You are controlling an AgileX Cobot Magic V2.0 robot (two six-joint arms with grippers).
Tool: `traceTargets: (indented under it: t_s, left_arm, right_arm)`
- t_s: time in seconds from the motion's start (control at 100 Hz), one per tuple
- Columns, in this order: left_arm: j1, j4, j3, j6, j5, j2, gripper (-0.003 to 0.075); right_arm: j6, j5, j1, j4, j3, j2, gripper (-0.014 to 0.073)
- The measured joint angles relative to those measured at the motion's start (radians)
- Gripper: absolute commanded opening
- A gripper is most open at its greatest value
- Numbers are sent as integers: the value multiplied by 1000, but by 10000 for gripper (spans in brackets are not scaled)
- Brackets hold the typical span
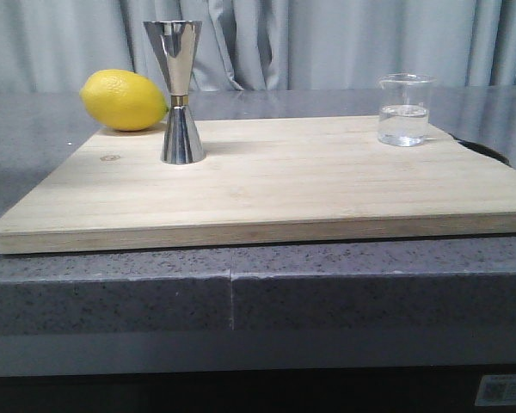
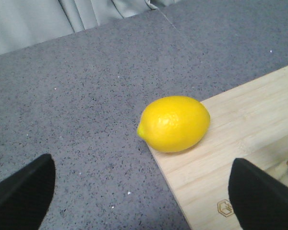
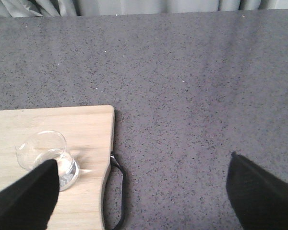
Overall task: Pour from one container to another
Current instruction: 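Move the left gripper toward the steel jigger and open around it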
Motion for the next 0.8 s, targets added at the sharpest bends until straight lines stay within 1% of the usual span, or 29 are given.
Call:
traceTargets:
  t_s: [0.1,0.22,0.24,0.3,0.32,0.33,0.34,0.4,0.41,0.46,0.48,0.51,0.53,0.55,0.61,0.62,0.67,0.68,0.73,0.8]
  left_arm:
    - [0,-39,0,82,46,0,662]
    - [0,-104,0,232,116,0,662]
    - [0,-125,0,241,118,0,662]
    - [0,-203,0,342,127,0,662]
    - [0,-254,0,398,130,0,662]
    - [0,-254,0,413,130,0,662]
    - [0,-296,0,444,130,0,662]
    - [0,-417,0,563,142,0,662]
    - [0,-447,0,616,152,0,662]
    - [5,-535,0,720,182,0,662]
    - [14,-590,0,786,210,0,662]
    - [25,-642,0,834,235,0,661]
    - [35,-678,0,896,271,0,659]
    - [43,-701,0,910,280,0,657]
    - [93,-794,0,1047,368,0,634]
    - [93,-804,0,1047,368,0,631]
    - [140,-883,0,1159,446,0,604]
    - [147,-893,0,1159,446,0,596]
    - [201,-964,0,1250,517,0,573]
    - [273,-1075,2,1355,606,10,567]
  right_arm:
    - [0,0,0,-6,0,0,638]
    - [0,5,0,-19,0,0,638]
    - [0,5,0,-20,0,0,638]
    - [0,7,0,-24,0,0,638]
    - [0,6,0,-24,0,0,638]
    - [0,6,0,-24,0,0,638]
    - [0,6,0,-26,0,0,638]
    - [0,6,0,-27,0,0,638]
    - [0,6,0,-27,0,0,638]
    - [0,6,0,-31,0,0,638]
    - [0,7,0,-33,0,0,638]
    - [0,7,0,-36,0,0,638]
    - [0,7,0,-38,0,0,638]
    - [0,7,0,-38,0,0,638]
    - [0,12,0,-42,0,0,638]
    - [0,12,0,-42,0,0,638]
    - [0,14,0,-42,0,0,638]
    - [0,14,0,-44,0,0,638]
    - [0,14,0,-44,0,0,638]
    - [0,14,0,-44,0,0,638]
